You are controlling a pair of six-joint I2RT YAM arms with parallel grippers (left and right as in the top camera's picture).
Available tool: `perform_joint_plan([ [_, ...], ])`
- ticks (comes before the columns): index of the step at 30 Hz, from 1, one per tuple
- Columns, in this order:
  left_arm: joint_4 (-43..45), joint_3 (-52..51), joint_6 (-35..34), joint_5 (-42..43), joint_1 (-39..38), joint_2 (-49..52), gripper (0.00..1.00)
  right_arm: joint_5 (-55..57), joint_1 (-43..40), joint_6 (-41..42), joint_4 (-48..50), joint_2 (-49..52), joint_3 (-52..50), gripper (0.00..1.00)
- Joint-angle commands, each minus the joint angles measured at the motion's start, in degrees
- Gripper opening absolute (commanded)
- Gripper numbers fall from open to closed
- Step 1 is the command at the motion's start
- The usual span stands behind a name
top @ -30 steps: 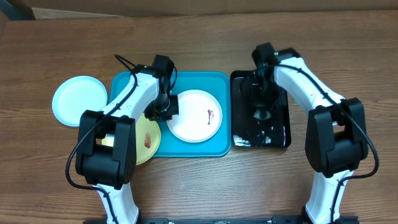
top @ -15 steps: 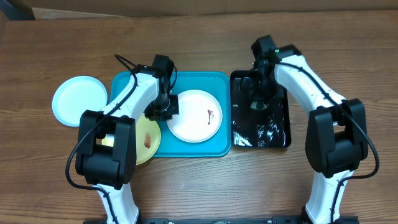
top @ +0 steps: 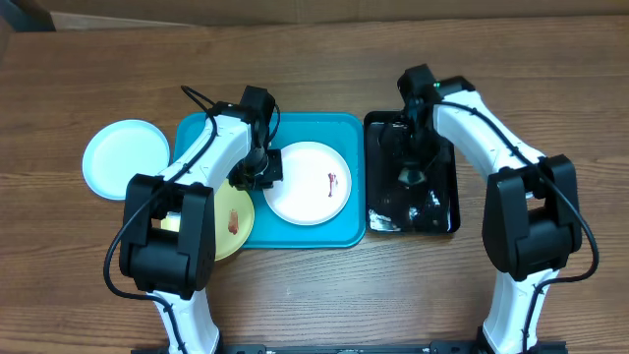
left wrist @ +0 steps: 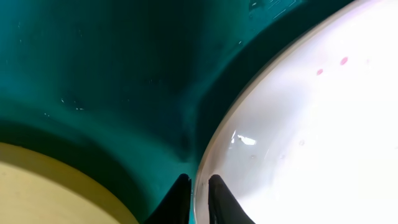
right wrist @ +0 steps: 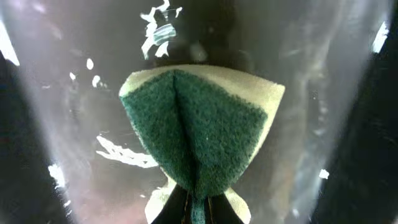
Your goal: Clean dirty plates on tray and stack at the side
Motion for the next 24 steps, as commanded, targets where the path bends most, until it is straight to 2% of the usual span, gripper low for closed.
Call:
perform_joint_plan([
  [1, 0.72, 1.11, -0.17, -0.20, 0.15, -0.81, 0.15, -0.02, 0.28, -0.02, -1.60, -1.73, 3.58, 0.04],
  [19, 2.21, -1.11, -0.61, -0.20, 0.15, -0.81, 0.15, -0.74, 0.28, -0.02, -4.15, -1.77, 3.43, 0.04],
  [20, 2.67, -1.60, -0.61, -0.17, 0.15, -0.81, 0.14, -0.92, 0.28, -0.04, -4.28, -1.77, 3.43, 0.04],
  [22, 2.97, -1.95, -0.59, -0.28, 0.15, -0.81, 0.04, -0.90, 0.28, -0.04, -4.46, -1.77, 3.43, 0.04],
  [24, 3.06, -1.88, -0.59, -0.20, 0.17, -0.81, 0.04, -0.90, 0.28, -0.02, -4.37, -1.77, 3.43, 0.04],
])
